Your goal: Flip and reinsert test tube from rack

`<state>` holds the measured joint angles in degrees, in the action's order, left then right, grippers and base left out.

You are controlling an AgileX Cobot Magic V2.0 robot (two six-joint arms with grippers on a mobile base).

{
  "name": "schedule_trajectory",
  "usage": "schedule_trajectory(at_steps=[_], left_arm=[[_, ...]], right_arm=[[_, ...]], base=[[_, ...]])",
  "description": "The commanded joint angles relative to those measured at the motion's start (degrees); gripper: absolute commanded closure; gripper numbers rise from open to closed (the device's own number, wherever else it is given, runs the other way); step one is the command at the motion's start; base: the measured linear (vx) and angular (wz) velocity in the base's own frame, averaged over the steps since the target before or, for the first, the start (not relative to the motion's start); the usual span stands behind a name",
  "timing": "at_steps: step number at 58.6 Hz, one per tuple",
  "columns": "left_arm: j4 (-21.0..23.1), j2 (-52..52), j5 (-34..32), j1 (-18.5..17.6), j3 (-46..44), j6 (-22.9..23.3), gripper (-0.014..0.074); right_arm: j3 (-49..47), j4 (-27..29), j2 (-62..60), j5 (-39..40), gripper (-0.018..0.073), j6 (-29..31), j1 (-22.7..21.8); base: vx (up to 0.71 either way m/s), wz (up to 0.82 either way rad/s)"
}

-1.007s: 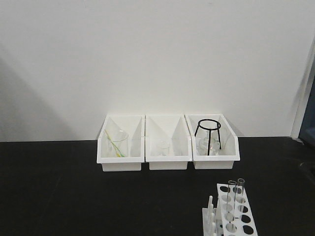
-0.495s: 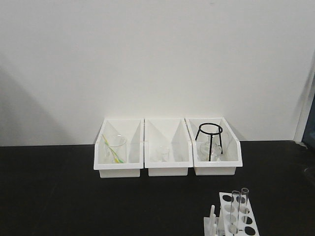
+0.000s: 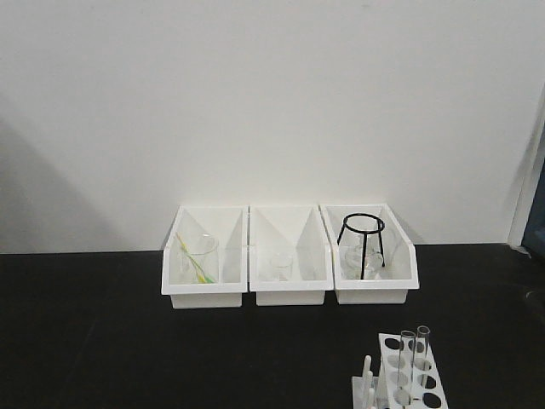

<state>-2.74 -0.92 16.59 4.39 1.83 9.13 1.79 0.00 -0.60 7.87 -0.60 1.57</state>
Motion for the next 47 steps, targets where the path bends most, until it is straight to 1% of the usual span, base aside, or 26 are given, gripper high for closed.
schedule_trajectory(at_steps=[1, 5, 10, 15, 22, 30, 36, 42, 47], left_arm=[[0.2, -0.6, -5.0, -0.4, 0.0, 0.0, 0.0603], [0.2, -0.6, -5.0, -0.4, 0.0, 0.0, 0.0603], [0.2, -0.6, -5.0, -0.4, 0.0, 0.0, 0.0603], [0.2, -0.6, -5.0, -0.4, 0.0, 0.0, 0.0603], [0.2, -0.6, -5.0, -0.4, 0.0, 0.0, 0.0603], [0.2, -0.6, -5.0, -0.4, 0.0, 0.0, 0.0603], [0.2, -0.6, -5.0, -0.4, 0.0, 0.0, 0.0603], [0.2, -0.6, -5.0, -0.4, 0.0, 0.0, 0.0603], [0.2, -0.6, -5.0, -0.4, 0.0, 0.0, 0.0603]], right_arm=[[-1.1, -0.3, -0.6, 7.8, 0.0568, -0.4, -0.4], [-3.5, -0.4, 0.2, 6.3, 0.0568, -0.4, -0.4], [-7.7, -0.5, 2.7, 2.4, 0.0568, -0.4, -0.4], [-12.6, -0.5, 6.7, -2.3, 0.0568, -0.4, -0.4], [-18.5, -0.6, 13.3, -6.6, 0.0567, -0.4, -0.4], [-21.7, -0.6, 20.9, -6.8, 0.0563, -0.4, -0.4], [-21.8, -0.4, 25.4, -5.9, 0.0551, -0.5, -0.4], [-21.8, -0.4, 29.0, -5.5, 0.0513, -0.5, -0.4], [-21.8, -0.4, 31.6, -5.0, 0.0456, -0.7, -0.4]], base=[[0.0, 0.0], [0.0, 0.0], [0.0, -0.01], [0.0, 0.0], [0.0, 0.0], [0.0, 0.0], [0.0, 0.0], [0.0, 0.0], [0.0, 0.0]])
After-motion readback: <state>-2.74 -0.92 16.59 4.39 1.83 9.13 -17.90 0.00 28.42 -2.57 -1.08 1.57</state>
